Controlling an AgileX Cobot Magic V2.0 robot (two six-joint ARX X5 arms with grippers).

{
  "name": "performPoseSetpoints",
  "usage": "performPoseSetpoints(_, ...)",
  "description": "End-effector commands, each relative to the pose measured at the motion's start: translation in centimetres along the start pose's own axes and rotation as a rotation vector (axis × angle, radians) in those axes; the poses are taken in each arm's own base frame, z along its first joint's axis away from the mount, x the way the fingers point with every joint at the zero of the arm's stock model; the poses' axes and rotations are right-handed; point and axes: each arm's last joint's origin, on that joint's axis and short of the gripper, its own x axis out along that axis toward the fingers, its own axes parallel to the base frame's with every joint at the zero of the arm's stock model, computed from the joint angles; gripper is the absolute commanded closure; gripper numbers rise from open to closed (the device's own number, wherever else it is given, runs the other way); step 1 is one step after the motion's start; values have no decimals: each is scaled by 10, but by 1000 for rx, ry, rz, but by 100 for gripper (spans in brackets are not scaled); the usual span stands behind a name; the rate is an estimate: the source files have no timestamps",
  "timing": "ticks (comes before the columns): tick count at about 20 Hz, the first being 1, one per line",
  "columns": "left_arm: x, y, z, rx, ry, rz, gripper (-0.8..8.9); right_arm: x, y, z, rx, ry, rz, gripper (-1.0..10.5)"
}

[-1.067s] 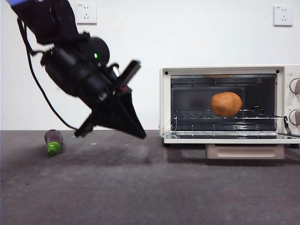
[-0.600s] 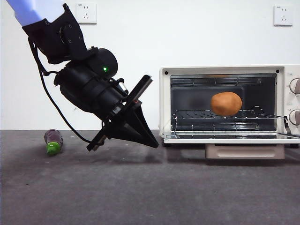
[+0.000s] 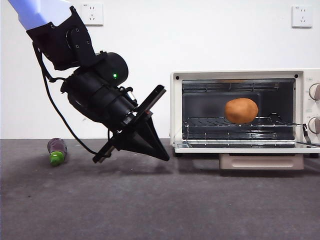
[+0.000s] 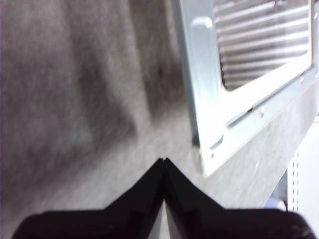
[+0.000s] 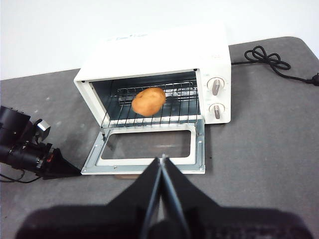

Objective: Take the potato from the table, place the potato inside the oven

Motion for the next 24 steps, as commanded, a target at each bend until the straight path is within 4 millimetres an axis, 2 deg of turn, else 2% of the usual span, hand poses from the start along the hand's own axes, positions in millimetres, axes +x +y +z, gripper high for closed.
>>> performPoseSetpoints(1, 14, 3, -4, -37, 35, -10, 822, -1, 0, 0, 0, -8, 7, 958)
performPoseSetpoints(6, 26, 2, -9, -29, 67, -21, 822, -1, 0, 0, 2, -1, 24, 958)
performPoseSetpoints(24, 25, -2, -3, -40, 27, -73, 822, -1, 0, 0, 12, 1, 32, 958)
